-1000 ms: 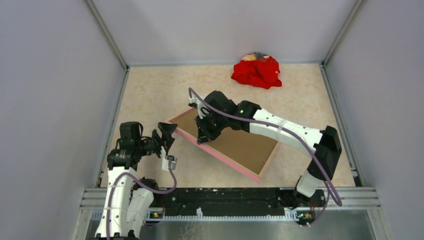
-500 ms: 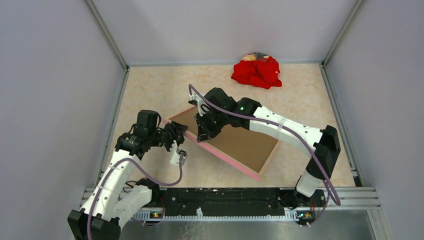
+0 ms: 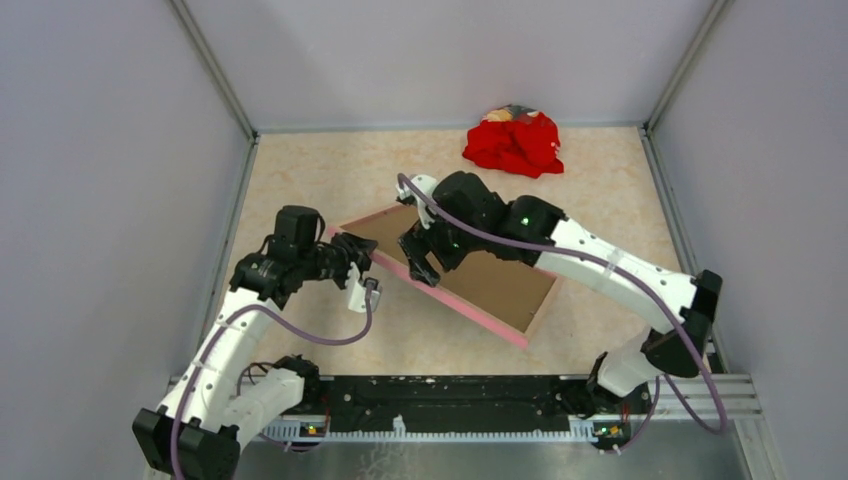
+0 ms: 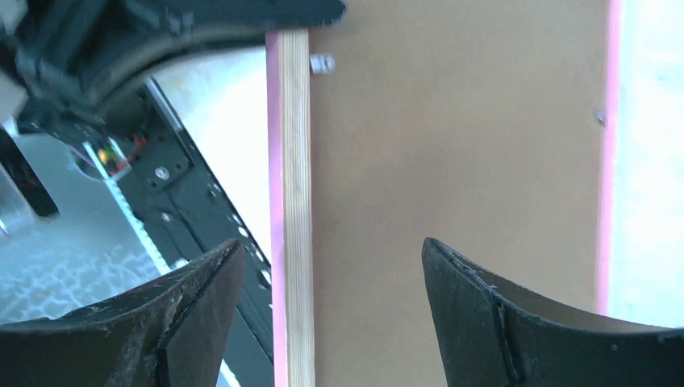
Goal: Put the photo into the frame
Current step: Turn over the photo frame at the center of the board.
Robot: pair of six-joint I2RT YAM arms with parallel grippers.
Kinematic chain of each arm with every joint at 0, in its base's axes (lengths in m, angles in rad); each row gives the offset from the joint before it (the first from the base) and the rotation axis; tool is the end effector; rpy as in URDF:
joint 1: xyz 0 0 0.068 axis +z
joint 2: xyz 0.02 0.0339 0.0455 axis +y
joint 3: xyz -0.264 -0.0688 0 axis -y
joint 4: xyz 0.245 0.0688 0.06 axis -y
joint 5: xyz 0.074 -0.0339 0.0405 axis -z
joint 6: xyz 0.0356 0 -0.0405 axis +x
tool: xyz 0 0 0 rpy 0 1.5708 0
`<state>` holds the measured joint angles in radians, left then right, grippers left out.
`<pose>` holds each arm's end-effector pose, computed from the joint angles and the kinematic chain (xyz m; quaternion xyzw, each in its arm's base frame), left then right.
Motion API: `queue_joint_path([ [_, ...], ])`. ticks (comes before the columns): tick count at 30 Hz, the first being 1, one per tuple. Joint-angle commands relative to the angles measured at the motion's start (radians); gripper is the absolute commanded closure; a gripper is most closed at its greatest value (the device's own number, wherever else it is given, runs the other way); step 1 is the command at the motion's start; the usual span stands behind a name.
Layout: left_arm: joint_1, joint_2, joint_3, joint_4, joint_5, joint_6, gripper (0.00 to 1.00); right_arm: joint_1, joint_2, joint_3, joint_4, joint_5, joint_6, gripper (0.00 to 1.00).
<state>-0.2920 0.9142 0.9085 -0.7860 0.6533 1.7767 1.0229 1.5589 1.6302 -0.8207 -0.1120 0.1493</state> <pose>0.1624 -0.0714 0.3084 0.8154 0.3431 0.0244 0.4657 0.1722 0.2898 0.3803 -0.4075 0.8200 0.2632 0.3037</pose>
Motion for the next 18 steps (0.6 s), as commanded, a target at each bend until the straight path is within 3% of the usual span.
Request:
queue_joint_path([
  [1, -0.001, -0.004, 0.076, 0.051, 0.054, -0.071, 0.98, 0.062, -0.125, -0.066, -0.046, 0.171, -0.109, 0.2],
  [8, -0.001, -0.008, 0.086, 0.048, 0.058, -0.094, 0.99, 0.134, -0.195, -0.167, -0.091, 0.29, -0.244, 0.2],
  [18, -0.001, -0.02, 0.094, 0.043, 0.054, -0.133, 0.99, 0.149, -0.183, -0.31, -0.026, 0.349, -0.285, 0.28],
])
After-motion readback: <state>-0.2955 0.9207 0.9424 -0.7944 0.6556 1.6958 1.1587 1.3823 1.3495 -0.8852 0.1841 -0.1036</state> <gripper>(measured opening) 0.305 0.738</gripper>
